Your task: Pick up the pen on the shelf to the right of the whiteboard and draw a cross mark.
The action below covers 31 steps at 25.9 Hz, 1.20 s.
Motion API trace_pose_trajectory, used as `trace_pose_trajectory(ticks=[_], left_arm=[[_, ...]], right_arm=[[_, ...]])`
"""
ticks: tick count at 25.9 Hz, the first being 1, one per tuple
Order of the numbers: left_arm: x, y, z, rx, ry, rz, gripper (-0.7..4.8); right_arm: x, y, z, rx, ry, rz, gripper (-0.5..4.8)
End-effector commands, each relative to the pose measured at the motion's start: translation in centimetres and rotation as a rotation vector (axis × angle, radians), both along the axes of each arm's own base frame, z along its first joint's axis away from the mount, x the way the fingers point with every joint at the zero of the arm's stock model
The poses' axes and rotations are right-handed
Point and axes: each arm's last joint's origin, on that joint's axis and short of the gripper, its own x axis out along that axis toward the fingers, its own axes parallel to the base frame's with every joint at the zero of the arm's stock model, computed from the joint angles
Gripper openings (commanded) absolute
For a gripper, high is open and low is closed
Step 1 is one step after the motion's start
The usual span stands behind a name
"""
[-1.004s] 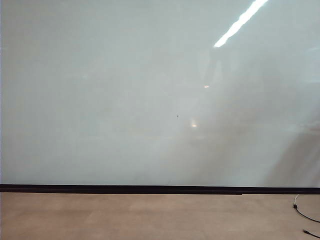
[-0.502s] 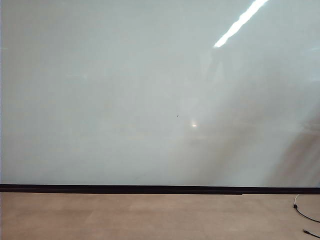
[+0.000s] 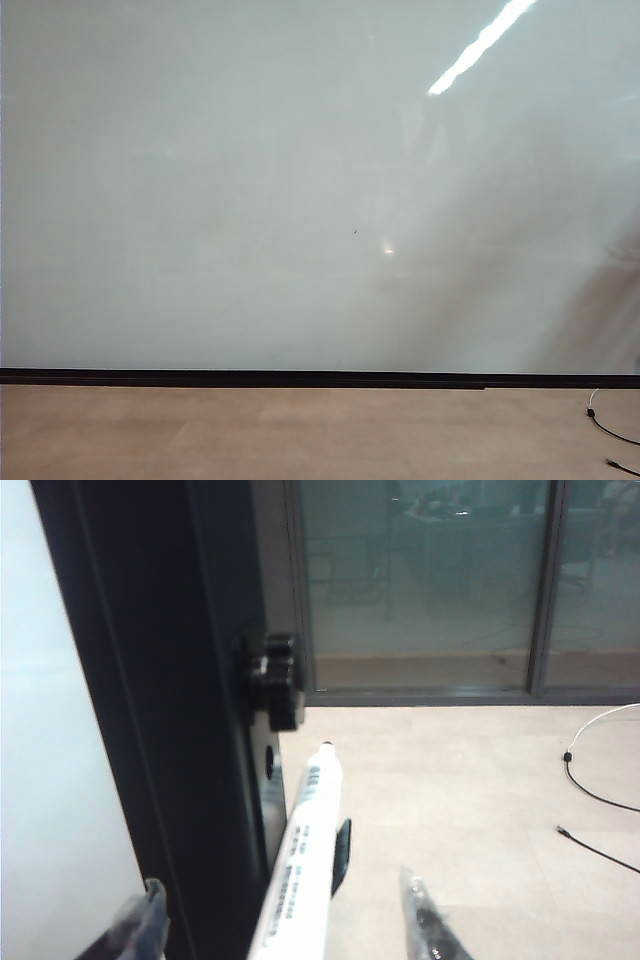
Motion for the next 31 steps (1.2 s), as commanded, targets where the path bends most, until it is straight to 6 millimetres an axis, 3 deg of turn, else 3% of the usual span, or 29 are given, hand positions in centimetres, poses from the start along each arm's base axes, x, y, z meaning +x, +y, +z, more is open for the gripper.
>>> trace_pose_trajectory(ticks=[1, 5, 7, 31], left_arm=[[-0.01, -0.01, 0.2, 0.004, -0.013, -0.004, -0.04], [-0.01, -0.01, 0.2, 0.004, -0.013, -0.004, -0.05], [-0.01, -0.01, 0.2, 0.004, -0.013, -0.004, -0.05], [-0.01, -0.01, 0.2, 0.004, -0.013, -0.004, -0.05]], right_arm=[[0.1, 0.03, 0.31, -0.003, -0.016, -0.002, 3.05], [0.11, 0.02, 0.31, -0.003, -0.016, -0.005, 3.01], [0.12, 0.01, 0.33, -0.003, -0.017, -0.006, 2.54], [0.64, 0.01, 0.42, 0.005, 0.004, 0.024, 2.08]])
